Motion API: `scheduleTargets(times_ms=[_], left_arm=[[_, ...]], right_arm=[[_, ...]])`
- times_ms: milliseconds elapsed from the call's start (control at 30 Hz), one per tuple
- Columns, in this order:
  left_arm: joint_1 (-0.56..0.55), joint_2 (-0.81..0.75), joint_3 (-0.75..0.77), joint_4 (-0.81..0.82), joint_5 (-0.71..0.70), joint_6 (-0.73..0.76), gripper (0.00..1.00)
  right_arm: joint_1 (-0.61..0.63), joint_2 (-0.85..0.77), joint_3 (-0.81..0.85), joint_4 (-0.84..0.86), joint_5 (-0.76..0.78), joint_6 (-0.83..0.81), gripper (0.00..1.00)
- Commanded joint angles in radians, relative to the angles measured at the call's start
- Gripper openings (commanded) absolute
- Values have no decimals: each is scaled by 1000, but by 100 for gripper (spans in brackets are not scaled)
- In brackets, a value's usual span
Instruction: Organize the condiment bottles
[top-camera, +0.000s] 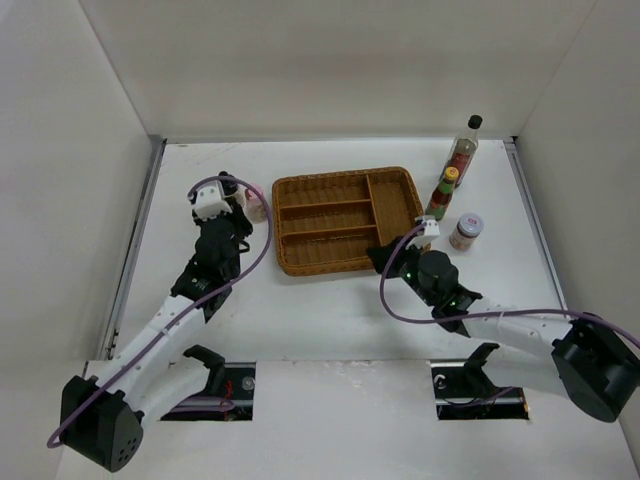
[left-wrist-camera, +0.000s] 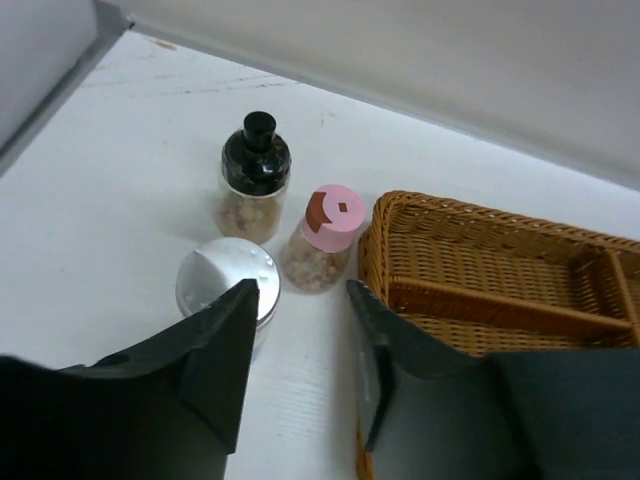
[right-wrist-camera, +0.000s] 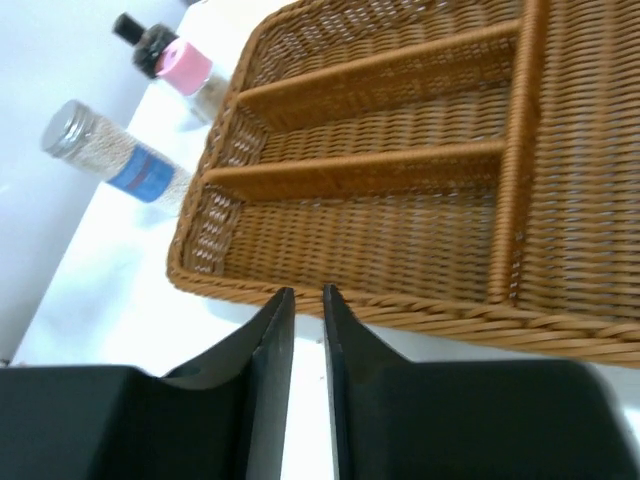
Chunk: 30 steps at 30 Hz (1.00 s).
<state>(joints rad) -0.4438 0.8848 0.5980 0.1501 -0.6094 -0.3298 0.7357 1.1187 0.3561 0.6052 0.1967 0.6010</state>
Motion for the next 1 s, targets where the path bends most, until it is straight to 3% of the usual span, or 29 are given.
scheduleTargets(times_ms=[0, 33, 100, 133, 267, 500, 700, 967], left_arm=[[15, 31, 77, 27, -6, 29, 37], [18, 51, 97, -9, -24, 28, 43], [20, 88, 126, -64, -55, 23, 67], [20, 101, 132, -79, -64, 23, 74], [37, 167, 151, -99, -84, 21, 89], [73, 295, 169, -99, -119, 6, 89], [76, 316, 134, -54, -171, -5, 85], [109, 396, 125, -6, -132, -17, 71]], right_arm=[[-12, 10, -2, 73, -19, 13, 31], [-12, 15, -3, 76, -16, 10, 38], [-12, 27, -3, 88, -25, 13, 55], [-11, 30, -2, 93, -32, 13, 63], [-6, 44, 6, 100, -40, -1, 79], [-6, 84, 15, 113, -74, 0, 84], [-9, 95, 18, 110, -79, 3, 84], [-12, 90, 14, 110, -69, -6, 84]])
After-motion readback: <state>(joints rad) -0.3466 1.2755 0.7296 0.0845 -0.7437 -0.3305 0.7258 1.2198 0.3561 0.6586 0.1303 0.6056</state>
